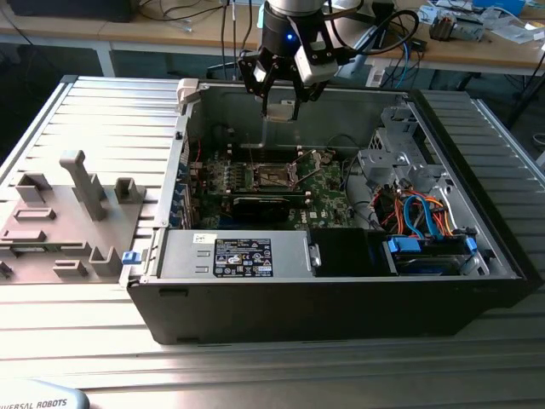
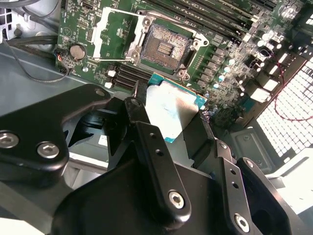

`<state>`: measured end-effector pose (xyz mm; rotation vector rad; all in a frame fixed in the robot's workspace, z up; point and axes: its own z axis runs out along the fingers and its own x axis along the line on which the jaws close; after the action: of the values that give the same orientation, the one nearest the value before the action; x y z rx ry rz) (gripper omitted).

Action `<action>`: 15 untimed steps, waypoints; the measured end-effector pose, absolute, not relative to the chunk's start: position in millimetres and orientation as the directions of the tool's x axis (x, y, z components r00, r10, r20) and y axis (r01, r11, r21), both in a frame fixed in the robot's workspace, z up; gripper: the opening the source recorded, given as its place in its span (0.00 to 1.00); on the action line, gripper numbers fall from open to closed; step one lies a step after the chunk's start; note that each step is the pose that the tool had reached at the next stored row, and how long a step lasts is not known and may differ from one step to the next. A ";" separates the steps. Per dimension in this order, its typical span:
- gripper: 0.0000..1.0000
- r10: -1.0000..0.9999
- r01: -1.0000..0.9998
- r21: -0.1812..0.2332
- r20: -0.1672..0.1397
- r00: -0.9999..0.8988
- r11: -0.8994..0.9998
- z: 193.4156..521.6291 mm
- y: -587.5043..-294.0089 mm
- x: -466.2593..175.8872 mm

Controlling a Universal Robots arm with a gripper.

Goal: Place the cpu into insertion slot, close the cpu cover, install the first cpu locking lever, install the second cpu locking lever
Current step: 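Place the cpu into insertion slot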

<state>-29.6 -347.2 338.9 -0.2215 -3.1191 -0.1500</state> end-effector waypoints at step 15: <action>0.54 0.148 0.149 0.093 0.018 -0.989 0.984 338.3 -347.2 -29.6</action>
<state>-29.6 -347.2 338.3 -0.2340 -3.1188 -0.1472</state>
